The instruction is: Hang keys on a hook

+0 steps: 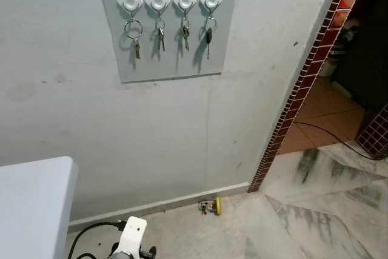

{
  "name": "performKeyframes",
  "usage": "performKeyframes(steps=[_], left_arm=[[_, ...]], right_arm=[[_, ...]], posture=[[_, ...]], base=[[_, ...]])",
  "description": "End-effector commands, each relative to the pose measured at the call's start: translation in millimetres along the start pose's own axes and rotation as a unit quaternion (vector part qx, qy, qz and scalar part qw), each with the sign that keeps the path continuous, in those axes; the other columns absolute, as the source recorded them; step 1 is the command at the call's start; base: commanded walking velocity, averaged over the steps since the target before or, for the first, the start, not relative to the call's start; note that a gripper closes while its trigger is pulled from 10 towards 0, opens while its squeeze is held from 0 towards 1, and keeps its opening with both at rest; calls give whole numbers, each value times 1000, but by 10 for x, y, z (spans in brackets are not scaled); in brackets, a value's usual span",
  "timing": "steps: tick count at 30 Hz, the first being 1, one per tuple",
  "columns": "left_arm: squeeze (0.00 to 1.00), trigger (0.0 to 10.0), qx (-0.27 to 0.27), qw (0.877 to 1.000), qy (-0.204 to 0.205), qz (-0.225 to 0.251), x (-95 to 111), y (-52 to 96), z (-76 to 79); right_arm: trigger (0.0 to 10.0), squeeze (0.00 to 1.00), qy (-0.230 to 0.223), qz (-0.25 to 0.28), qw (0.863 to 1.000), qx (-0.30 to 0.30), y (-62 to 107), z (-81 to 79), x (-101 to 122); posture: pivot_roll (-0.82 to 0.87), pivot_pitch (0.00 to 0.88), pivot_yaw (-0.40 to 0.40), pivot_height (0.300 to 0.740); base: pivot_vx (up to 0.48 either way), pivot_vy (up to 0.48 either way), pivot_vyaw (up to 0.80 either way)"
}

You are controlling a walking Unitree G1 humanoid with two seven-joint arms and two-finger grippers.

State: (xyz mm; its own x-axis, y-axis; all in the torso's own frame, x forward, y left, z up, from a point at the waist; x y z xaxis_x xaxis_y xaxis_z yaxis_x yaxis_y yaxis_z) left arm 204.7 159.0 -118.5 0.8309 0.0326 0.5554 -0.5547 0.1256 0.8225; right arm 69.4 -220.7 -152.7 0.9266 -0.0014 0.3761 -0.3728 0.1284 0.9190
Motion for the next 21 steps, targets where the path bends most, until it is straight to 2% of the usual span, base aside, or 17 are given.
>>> performKeyframes(steps=[1,8,19,21], left_arm=[[0,10000,-6,1000,-9,3,31,-6,20],[0,10000,-9,1000,-10,3,38,-9,37],[0,10000,-12,1000,-12,4,49,-11,49],[0,10000,-13,1000,-9,4,50,-12,55]], right_arm=[[10000,0,3,-6,1000,11,8,-47,-47],[10000,0,3,-8,1000,8,10,-25,-51],[10000,0,6,-2,1000,12,-13,-100,23],[10000,0,4,-1,1000,13,-16,-117,31]], posture=[[-43,0,10,740],[-43,0,8,740],[-41,0,6,740],[-42,0,5,740]], base=[[0,0,0],[0,0,0],[0,0,0],[0,-337,0]])
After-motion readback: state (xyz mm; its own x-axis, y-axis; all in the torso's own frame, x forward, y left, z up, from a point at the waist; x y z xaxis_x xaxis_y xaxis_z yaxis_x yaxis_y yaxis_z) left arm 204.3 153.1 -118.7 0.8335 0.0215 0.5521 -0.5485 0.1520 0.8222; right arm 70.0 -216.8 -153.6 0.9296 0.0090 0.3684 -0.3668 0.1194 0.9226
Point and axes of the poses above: a point about 5 cm out from each wrist's last joint towards the gripper, its own y axis pointing back from the gripper into the wrist, its own x axis along the axis of the wrist's last joint, z = x × y, the point moved 4 cm from there along -y, pointing out of the wrist towards the gripper, and after that the axes turned 14 degrees about y, right-handed, at the moved point
